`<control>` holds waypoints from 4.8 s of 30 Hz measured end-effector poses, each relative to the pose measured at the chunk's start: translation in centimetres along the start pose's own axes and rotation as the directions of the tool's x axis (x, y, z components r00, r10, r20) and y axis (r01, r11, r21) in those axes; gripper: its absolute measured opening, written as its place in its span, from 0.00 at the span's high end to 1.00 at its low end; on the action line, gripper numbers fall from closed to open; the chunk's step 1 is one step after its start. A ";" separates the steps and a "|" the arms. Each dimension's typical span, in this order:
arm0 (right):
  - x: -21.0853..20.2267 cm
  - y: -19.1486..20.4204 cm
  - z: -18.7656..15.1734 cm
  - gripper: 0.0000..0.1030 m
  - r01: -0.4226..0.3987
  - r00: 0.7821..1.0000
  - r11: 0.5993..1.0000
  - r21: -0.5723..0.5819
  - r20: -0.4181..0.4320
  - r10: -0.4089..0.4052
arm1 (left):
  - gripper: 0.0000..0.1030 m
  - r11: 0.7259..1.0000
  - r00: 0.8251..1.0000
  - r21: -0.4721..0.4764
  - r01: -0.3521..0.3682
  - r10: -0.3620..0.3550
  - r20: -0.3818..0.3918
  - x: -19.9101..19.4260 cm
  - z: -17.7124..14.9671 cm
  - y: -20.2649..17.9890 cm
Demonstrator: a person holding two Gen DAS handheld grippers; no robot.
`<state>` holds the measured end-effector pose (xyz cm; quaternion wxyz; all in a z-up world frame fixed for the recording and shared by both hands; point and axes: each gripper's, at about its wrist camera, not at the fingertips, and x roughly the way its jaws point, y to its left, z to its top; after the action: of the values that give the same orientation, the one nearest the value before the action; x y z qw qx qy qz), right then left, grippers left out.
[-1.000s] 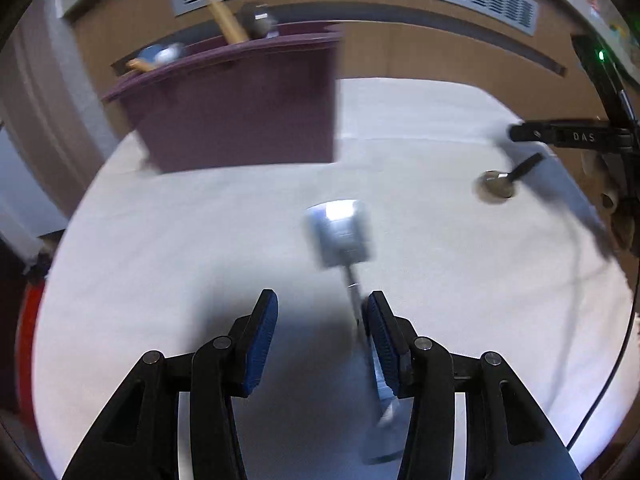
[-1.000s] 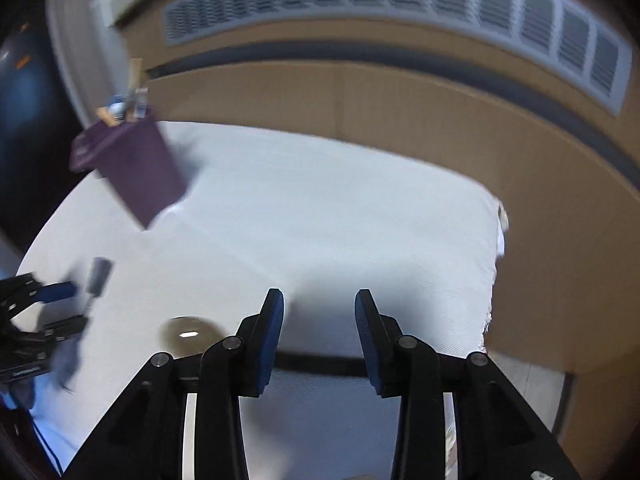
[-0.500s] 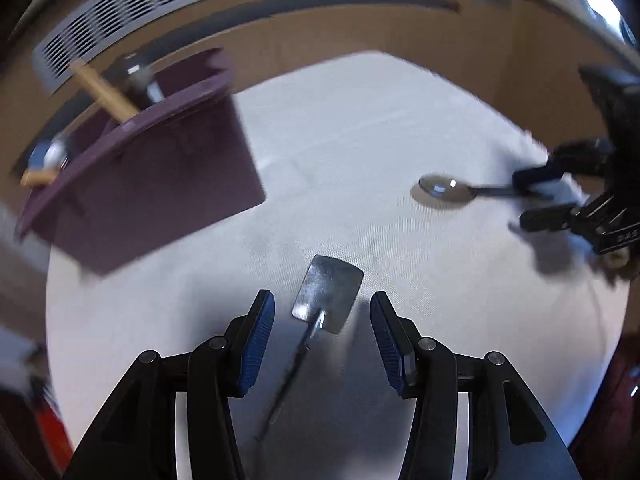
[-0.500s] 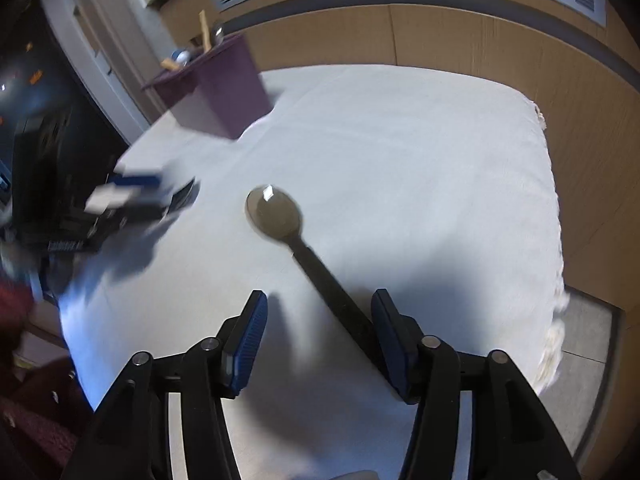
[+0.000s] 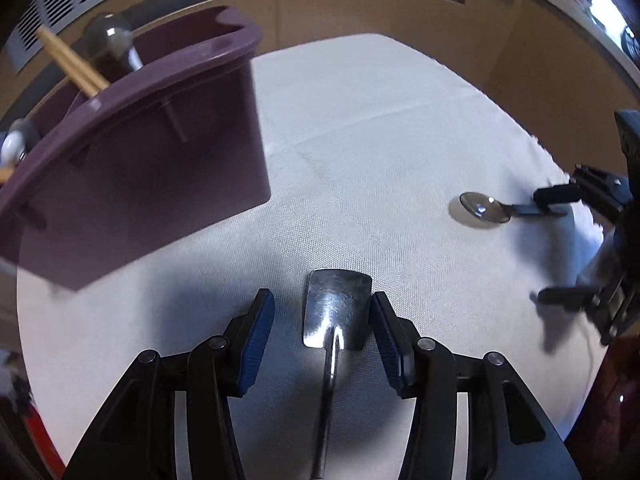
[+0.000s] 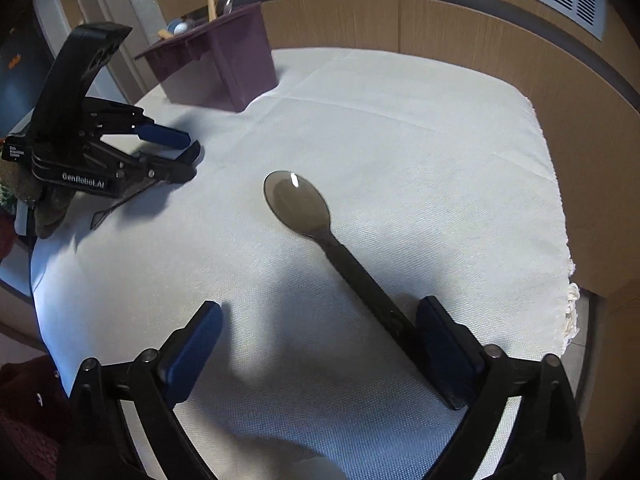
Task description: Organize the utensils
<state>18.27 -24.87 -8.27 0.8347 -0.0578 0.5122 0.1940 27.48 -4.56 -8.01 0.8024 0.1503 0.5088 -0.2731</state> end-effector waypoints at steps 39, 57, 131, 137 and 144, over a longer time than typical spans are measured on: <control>-14.2 10.3 12.8 0.70 -0.095 0.843 0.995 -0.026 0.529 0.094 | 0.90 0.950 0.687 -0.294 0.105 0.144 0.712 -26.3 -2.9 5.8; -15.5 11.7 23.2 0.70 0.000 0.784 0.999 -0.038 0.621 0.024 | 0.93 0.901 0.756 -0.413 0.129 0.180 0.629 -22.0 -0.2 15.0; -8.1 15.6 2.6 0.44 0.107 0.836 0.984 0.140 0.522 -0.166 | 0.44 0.843 0.773 -0.487 -0.229 0.462 0.435 -16.0 -12.4 -1.7; -8.2 15.3 2.5 0.44 0.102 0.837 0.985 0.138 0.524 -0.160 | 0.44 0.844 0.774 -0.485 -0.227 0.459 0.437 -16.0 -12.4 -1.6; -8.1 15.2 2.5 0.44 0.095 0.841 0.986 0.139 0.519 -0.154 | 0.44 0.846 0.775 -0.482 -0.228 0.457 0.436 -16.1 -12.4 -1.6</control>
<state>11.30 -12.28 1.52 0.9558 0.0096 0.2684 0.1197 12.06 5.16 1.06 0.9614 -0.0080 0.2723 -0.0388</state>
